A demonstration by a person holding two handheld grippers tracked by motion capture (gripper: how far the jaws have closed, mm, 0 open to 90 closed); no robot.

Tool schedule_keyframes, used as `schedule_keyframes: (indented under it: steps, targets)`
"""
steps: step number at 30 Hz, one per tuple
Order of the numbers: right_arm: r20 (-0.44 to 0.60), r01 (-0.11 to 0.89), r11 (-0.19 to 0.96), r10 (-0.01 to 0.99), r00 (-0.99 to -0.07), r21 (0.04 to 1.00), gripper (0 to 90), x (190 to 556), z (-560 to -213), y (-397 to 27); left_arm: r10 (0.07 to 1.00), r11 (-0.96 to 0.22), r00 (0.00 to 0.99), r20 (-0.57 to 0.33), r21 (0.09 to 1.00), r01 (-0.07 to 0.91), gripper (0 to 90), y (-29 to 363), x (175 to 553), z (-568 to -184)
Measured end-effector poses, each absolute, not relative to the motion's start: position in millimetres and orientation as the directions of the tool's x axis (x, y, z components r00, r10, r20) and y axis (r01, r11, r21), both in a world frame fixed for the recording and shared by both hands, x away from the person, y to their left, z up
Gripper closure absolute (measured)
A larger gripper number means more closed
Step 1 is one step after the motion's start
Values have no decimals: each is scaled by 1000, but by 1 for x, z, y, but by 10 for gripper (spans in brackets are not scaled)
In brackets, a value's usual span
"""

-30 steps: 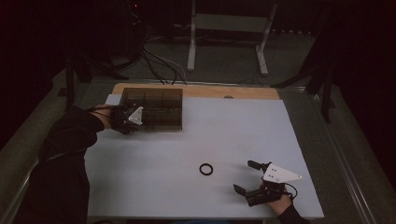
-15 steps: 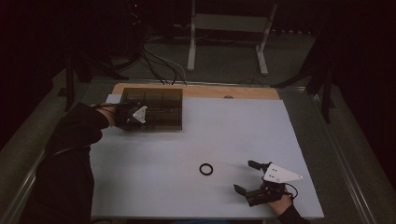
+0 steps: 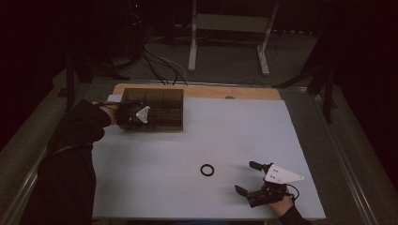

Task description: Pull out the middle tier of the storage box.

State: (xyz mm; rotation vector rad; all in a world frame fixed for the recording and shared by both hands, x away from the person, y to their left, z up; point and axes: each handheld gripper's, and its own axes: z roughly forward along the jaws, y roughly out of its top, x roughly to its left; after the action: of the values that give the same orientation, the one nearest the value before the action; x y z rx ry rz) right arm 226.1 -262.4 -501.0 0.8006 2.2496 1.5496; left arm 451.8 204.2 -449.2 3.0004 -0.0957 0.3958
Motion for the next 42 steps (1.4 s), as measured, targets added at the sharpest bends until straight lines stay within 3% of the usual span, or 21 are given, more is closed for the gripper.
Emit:
schedule_keyframes:
  steps: [9, 14, 42]
  targets:
    - [71, 278, 266, 593, -802, 923, 0, 226, -501, -262, -62, -993, 965, 255, 84, -86, 796, 200, 453, -448]
    - [71, 279, 267, 593, -802, 923, 0, 226, -501, -262, -54, -993, 969, 242, 91, -78, 864, 201, 454, -447]
    - [70, 279, 265, 597, -799, 923, 0, 226, -501, -263, -7, -994, 985, 171, 102, -25, 884, 201, 437, -444]
